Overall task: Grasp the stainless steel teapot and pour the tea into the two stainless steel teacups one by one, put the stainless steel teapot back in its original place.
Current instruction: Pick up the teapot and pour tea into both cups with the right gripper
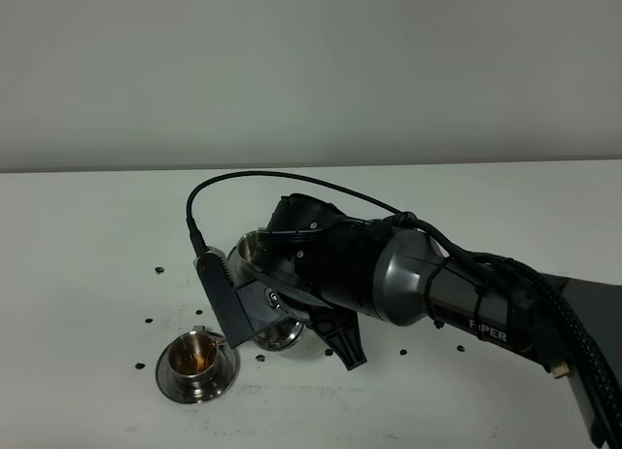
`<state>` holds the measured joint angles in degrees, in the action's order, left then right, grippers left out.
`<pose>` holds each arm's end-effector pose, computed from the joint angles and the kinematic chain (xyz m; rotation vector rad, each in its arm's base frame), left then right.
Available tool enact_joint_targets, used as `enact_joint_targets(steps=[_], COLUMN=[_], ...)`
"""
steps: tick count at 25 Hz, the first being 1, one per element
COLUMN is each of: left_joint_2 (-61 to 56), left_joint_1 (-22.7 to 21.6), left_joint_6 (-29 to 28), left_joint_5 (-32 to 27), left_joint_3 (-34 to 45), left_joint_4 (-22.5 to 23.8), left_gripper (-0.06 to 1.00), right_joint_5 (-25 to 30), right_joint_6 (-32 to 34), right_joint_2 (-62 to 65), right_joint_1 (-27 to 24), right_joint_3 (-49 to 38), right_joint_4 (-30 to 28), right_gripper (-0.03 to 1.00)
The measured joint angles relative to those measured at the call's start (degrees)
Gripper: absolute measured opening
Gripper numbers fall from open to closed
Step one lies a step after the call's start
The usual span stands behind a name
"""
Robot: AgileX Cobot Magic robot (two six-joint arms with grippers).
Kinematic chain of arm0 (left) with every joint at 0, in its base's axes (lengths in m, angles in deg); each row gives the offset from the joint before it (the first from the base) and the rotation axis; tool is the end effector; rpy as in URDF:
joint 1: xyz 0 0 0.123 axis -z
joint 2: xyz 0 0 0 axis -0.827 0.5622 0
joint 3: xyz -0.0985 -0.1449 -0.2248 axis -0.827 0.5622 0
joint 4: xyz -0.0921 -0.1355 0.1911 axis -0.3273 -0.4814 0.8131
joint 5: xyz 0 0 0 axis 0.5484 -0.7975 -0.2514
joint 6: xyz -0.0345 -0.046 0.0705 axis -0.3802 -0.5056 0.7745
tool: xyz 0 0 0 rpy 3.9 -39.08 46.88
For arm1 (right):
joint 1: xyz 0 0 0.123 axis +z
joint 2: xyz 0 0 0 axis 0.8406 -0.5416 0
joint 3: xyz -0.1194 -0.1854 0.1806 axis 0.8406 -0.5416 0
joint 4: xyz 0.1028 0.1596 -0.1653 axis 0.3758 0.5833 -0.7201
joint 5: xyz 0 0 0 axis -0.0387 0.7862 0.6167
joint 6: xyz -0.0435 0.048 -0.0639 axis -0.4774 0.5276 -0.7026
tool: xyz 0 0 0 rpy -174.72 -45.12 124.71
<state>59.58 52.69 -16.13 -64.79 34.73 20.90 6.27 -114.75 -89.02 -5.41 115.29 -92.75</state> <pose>-0.0003 -0.0066 0.2646 -0.0093 2.0830 -0.0392 0.3049 0.3257 0.2034 -2.3853 1.5210 -0.6723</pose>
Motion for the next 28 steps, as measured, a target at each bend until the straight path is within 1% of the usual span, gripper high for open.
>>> enact_joint_targets(steps=[19,28], left_joint_2=[0.0,0.0], left_joint_1=[0.0,0.0], left_joint_6=[0.0,0.0], left_joint_5=[0.0,0.0], left_joint_3=[0.0,0.0], left_joint_4=[0.0,0.0], left_gripper=[0.24,0.24], right_joint_5=[1.1,1.2], right_joint_6=[0.0,0.0], right_joint_2=[0.0,0.0], right_joint_1=[1.7,1.7], right_joint_3=[2.0,2.0], right_joint_4=[-2.8,-4.0], right_gripper=[0.19,0.19])
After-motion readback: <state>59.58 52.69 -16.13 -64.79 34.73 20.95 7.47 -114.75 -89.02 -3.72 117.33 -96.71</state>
